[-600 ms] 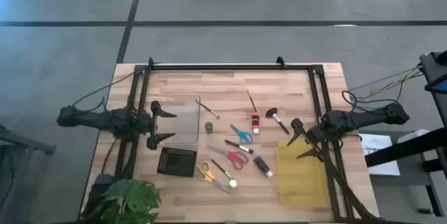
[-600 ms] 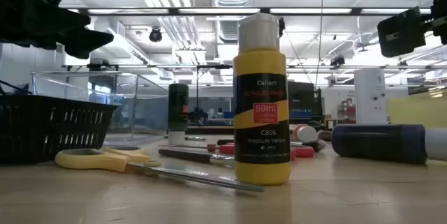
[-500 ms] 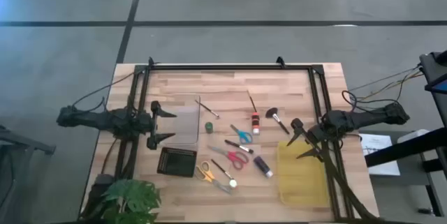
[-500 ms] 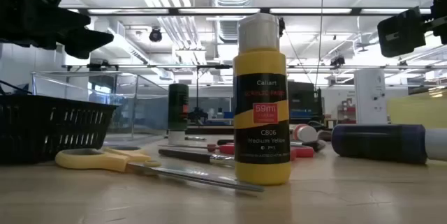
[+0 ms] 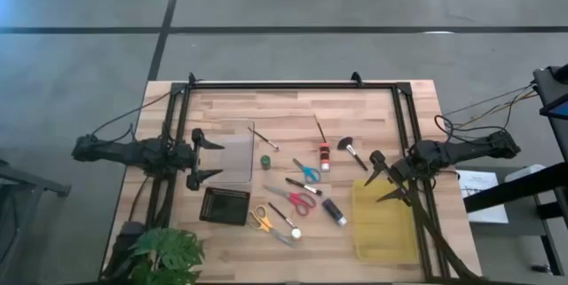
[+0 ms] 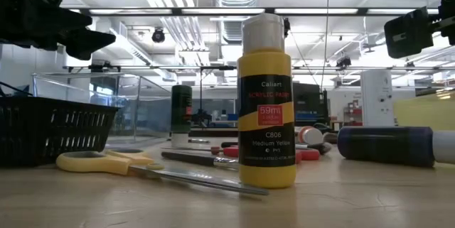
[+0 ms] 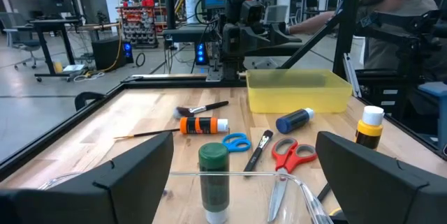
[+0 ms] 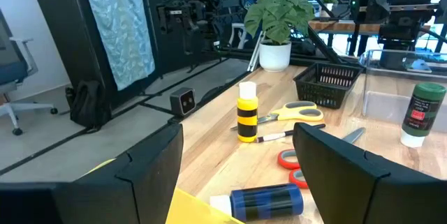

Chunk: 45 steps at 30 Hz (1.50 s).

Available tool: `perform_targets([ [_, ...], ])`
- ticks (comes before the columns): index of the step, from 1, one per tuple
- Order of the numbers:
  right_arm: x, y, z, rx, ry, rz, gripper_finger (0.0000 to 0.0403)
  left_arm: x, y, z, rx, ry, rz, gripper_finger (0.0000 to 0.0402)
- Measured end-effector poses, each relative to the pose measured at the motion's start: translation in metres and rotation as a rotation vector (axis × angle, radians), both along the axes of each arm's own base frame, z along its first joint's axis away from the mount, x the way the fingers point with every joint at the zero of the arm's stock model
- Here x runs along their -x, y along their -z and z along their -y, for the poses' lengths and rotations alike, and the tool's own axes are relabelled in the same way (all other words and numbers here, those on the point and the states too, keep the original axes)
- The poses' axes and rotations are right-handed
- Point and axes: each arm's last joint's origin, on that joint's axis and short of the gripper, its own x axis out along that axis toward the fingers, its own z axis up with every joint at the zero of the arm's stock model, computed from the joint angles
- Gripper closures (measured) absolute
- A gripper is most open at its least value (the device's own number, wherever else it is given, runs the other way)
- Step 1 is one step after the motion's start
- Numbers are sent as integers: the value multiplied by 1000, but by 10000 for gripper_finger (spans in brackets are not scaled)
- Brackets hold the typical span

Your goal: Pick & Place Paint Supplies

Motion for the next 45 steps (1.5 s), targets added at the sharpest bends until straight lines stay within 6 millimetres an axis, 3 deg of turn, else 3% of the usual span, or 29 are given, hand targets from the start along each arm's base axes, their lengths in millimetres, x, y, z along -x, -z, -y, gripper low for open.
perform_targets([
  [37,0,0,0,0,0,1,132,0,0,0,-1,0,-1,40],
  [45,0,0,1,267,6,174,132,0,0,0,-4,0,0,40],
])
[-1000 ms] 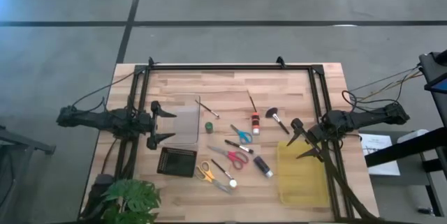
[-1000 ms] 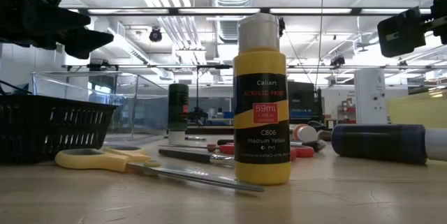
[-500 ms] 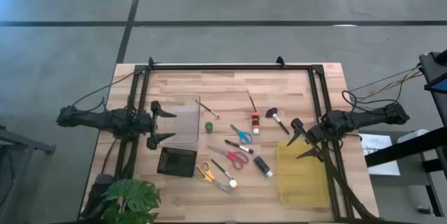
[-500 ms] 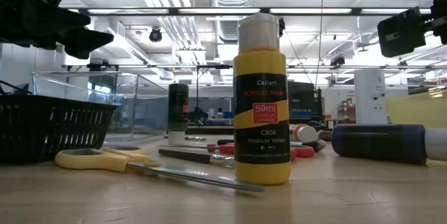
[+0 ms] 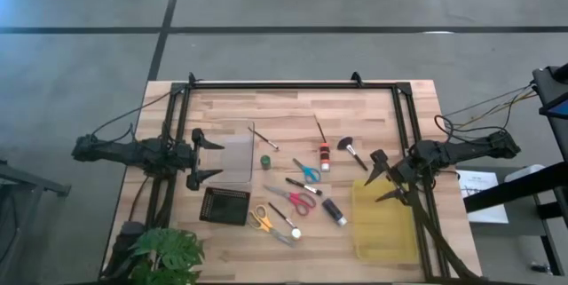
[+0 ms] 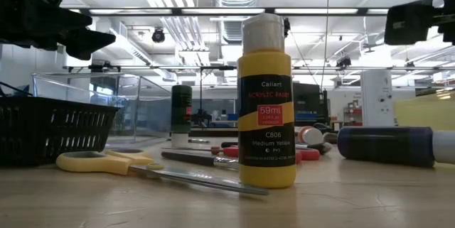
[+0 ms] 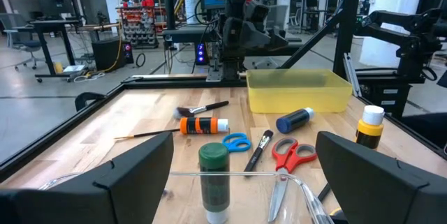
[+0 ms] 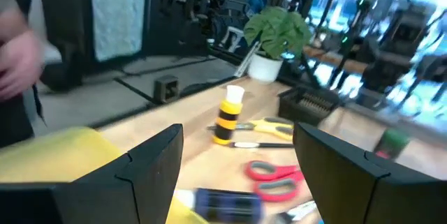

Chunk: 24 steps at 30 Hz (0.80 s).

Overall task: Pick & Place Paint Supplies
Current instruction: Put the highlighter brush into the transparent bin

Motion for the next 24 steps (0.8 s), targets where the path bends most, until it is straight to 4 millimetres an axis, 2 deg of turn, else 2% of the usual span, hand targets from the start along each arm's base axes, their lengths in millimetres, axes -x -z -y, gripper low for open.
perform_targets([
  [10,-4,2,8,100,282,22,132,0,0,0,0,0,0,40],
  [17,-4,1,7,147,279,51,132,0,0,0,0,0,0,40],
  [21,-4,1,5,18,206,-1,132,0,0,0,1,0,0,40],
  [24,-3,-1,4,-17,166,1,132,0,0,0,1,0,0,41],
])
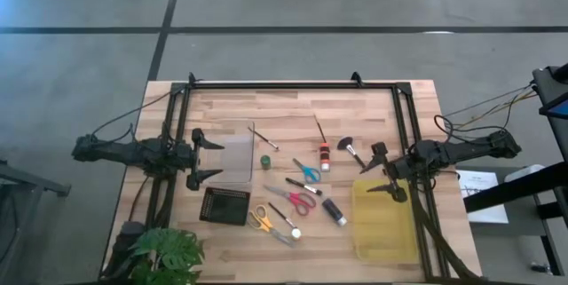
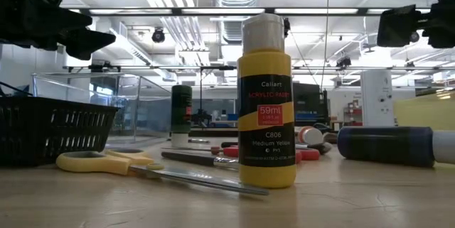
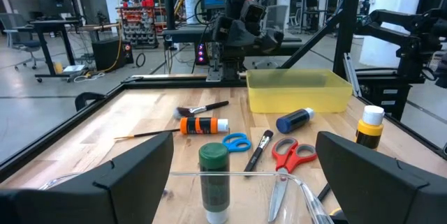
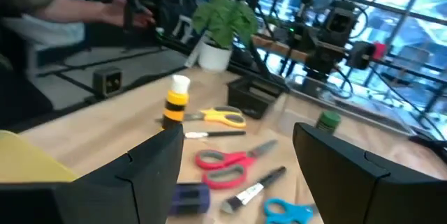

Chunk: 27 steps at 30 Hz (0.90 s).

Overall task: Pick & Place Paint Supplies
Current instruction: Put the highlighter brush into the transparent bin

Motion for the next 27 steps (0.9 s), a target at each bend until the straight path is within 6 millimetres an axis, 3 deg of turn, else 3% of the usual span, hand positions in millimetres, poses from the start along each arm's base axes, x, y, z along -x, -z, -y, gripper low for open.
perform_targets([
  [12,6,-24,-6,-115,-274,205,132,0,0,0,13,-1,6,41],
  [14,7,-28,-7,-124,-300,237,132,0,-1,0,82,-3,24,41],
  [19,9,-31,-7,-164,-341,244,132,0,-5,0,447,-5,62,41],
  [27,10,-35,-7,-110,-332,335,132,0,-6,-3,485,-86,89,41],
])
